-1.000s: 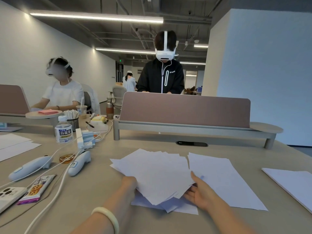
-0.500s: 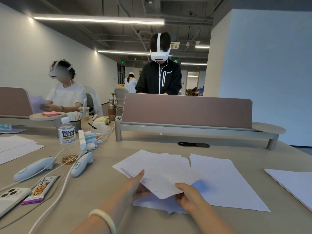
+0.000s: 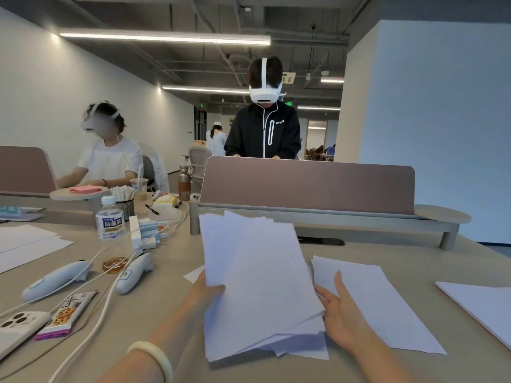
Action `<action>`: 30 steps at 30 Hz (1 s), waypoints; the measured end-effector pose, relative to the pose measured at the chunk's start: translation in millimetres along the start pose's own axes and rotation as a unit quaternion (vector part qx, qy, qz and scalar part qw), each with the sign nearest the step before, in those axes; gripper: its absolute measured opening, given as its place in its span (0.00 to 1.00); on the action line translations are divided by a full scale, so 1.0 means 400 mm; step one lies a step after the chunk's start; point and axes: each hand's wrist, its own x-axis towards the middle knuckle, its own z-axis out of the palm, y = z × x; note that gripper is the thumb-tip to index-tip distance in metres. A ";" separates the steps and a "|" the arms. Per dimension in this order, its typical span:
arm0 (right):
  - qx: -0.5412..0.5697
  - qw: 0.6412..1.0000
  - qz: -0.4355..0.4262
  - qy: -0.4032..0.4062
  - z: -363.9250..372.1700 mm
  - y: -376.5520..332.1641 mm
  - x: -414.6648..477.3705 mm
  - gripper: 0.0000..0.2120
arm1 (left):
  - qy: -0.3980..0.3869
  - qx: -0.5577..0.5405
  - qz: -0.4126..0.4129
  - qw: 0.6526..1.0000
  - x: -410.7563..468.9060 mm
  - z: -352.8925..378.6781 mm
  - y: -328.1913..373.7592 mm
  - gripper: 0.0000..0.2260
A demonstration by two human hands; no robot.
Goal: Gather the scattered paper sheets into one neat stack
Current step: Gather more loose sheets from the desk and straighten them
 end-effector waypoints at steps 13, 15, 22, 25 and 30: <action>-0.285 0.933 -0.202 0.083 0.108 -0.119 0.031 0.26 | 0.009 0.091 0.133 0.987 0.006 0.037 0.086 0.12; -0.283 0.930 -0.220 0.085 0.117 -0.110 0.027 0.27 | 0.010 0.074 0.139 0.988 0.007 0.034 0.077 0.15; -0.320 0.905 -0.250 0.127 0.197 -0.087 0.038 0.12 | 0.042 0.110 0.186 0.975 0.014 0.087 0.101 0.13; -0.312 0.903 -0.261 0.138 0.202 -0.100 0.041 0.13 | 0.056 0.094 0.191 0.976 0.027 0.086 0.111 0.13; -0.295 0.907 -0.275 0.121 0.171 -0.086 0.028 0.20 | 0.079 0.071 0.143 0.984 0.028 0.060 0.080 0.21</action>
